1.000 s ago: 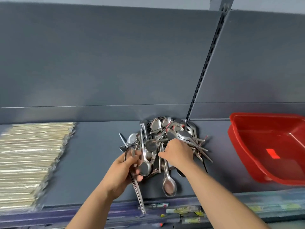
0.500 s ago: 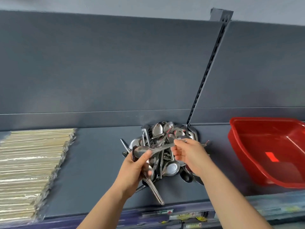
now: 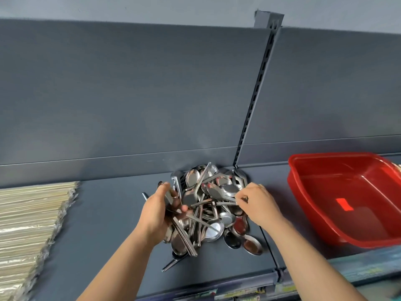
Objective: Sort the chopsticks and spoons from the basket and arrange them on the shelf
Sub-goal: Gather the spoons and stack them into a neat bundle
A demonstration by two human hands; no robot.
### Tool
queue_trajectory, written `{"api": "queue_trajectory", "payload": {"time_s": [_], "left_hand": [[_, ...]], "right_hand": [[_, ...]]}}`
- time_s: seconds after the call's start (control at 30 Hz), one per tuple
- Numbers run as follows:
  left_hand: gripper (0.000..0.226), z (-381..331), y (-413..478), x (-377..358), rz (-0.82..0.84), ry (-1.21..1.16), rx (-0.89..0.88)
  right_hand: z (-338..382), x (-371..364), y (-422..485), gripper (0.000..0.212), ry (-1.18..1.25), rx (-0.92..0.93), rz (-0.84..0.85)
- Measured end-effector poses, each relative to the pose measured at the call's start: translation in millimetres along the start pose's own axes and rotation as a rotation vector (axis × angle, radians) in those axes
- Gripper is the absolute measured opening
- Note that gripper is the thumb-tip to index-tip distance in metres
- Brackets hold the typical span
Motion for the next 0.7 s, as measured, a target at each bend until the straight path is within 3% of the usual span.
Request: {"api": "queue_trajectory", "payload": {"time_s": [0.1,0.27,0.5,0.7], "left_hand": [[0.034,2.2,4.2,-5.2,0.036,0.077,0.000],[0.023,6.9,10.7,-7.9,0.064,0.248,-0.016],[0.018,14.6,10.2,-8.1,0.043,0.182,-0.069],[0.029,7.1,11.3,2.8,0.006,0.164,-0.115]], "right_hand": [[1.2,-2.7,4.4,0.013,0.032,0.043,0.058],[-1.2,-14.8,0.3,0.017,0.174,0.117,0.177],[-5.2,-4.1,2.9,0.016,0.139,0.193,0.070],[-2.7,26.1,8.1,0.018,0.478,0.241,0.112]]}}
Point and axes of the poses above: each hand's wrist, its own y-axis towards the middle knuckle, its own x-axis out of the back of the hand, z = x × y, the point moved 3 cm from there along y, towards the middle knuckle, and after that the axes turned 14 degrees about -y, right-handed, at the moved point
